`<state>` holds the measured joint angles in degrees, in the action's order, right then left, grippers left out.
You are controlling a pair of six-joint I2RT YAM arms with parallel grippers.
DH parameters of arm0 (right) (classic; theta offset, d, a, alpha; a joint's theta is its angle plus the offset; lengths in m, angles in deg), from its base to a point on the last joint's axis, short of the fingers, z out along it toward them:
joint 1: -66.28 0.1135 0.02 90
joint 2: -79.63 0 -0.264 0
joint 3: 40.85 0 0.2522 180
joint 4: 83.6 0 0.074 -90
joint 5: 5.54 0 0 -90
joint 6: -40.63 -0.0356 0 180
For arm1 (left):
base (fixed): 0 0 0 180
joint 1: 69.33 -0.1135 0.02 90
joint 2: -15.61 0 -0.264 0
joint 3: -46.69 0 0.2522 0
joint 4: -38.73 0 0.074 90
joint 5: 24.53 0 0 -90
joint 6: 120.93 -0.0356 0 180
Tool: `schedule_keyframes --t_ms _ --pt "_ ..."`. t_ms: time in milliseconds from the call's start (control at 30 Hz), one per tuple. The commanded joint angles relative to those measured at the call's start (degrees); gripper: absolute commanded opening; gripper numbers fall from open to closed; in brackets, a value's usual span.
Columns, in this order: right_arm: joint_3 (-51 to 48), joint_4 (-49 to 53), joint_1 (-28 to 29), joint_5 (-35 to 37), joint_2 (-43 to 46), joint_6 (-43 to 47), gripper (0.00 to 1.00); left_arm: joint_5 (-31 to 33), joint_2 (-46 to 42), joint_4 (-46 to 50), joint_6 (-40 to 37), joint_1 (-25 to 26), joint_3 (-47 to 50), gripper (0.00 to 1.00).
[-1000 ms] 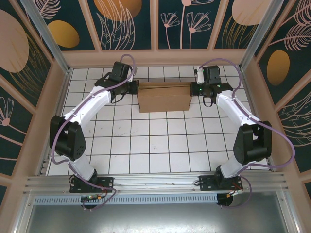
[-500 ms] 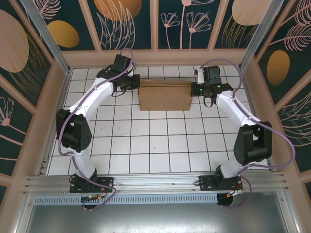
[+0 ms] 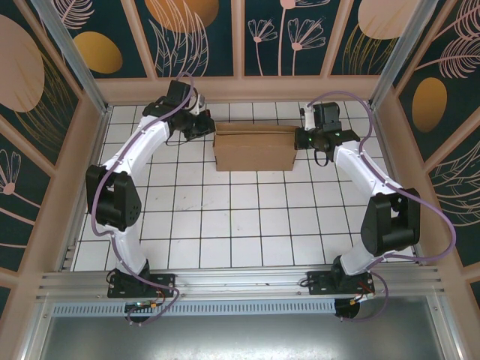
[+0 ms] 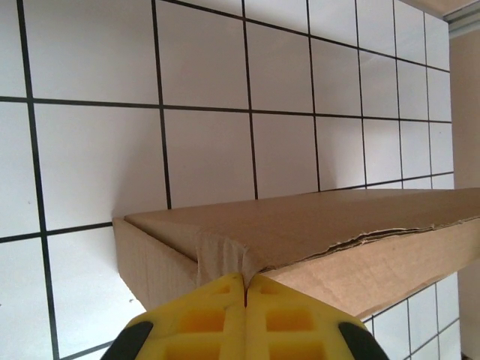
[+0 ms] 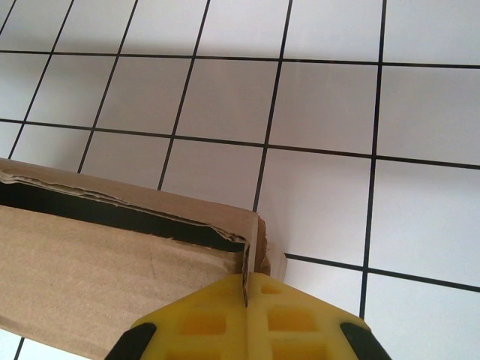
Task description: Fold the paper box
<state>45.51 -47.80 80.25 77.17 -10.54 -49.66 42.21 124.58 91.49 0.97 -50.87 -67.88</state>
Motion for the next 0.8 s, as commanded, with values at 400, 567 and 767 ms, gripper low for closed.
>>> schedule_keyframes --t_ms 400,567,767 --pt "-2.2 5.6 1.1 -0.5 -0.9 1.5 0.0 -9.3 5.7 10.4 -0.1 -2.6 -8.1 0.0" --pt "-2.2 5.4 1.1 -1.2 -1.0 1.8 0.0 -12.4 7.6 13.7 -1.7 -3.1 -11.1 0.0" --pt "-2.6 5.0 1.2 -1.7 -0.4 1.7 0.0 -15.1 7.2 11.1 2.4 -4.1 -8.3 0.0"
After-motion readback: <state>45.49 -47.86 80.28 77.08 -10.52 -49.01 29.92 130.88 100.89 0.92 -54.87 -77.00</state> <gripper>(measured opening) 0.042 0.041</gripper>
